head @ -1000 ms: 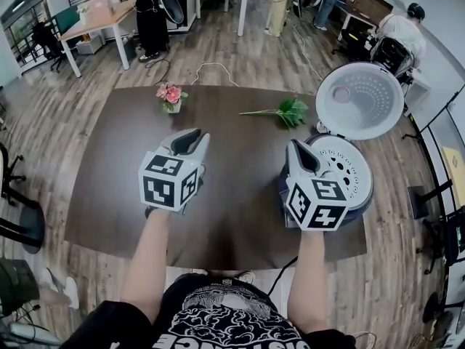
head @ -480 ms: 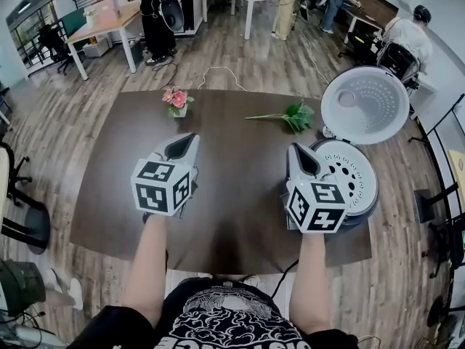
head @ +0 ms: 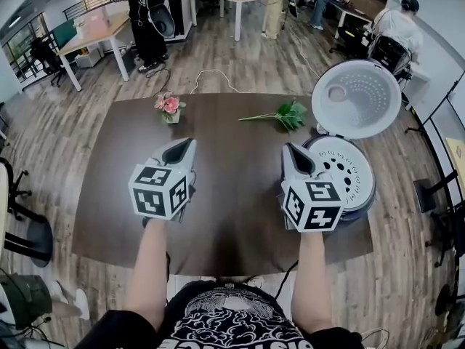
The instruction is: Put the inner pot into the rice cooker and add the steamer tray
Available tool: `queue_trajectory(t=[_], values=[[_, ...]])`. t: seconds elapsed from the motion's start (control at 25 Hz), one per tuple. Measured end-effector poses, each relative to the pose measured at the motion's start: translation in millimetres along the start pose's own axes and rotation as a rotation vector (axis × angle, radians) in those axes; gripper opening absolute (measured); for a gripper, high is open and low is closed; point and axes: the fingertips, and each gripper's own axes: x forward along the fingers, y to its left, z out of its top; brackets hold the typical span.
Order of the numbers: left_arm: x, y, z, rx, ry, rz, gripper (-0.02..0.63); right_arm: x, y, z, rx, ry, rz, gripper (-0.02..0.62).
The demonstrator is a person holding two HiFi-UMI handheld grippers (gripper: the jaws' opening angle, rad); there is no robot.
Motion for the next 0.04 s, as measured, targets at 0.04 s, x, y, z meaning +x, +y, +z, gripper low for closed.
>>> queue_trajectory(t=[0.04], values=[[1.0, -1.6, 0.2, 0.001, 0.000, -0.002, 0.005, -0.3, -1.1, -0.6, 0.000, 0.002, 0.000, 0.000]])
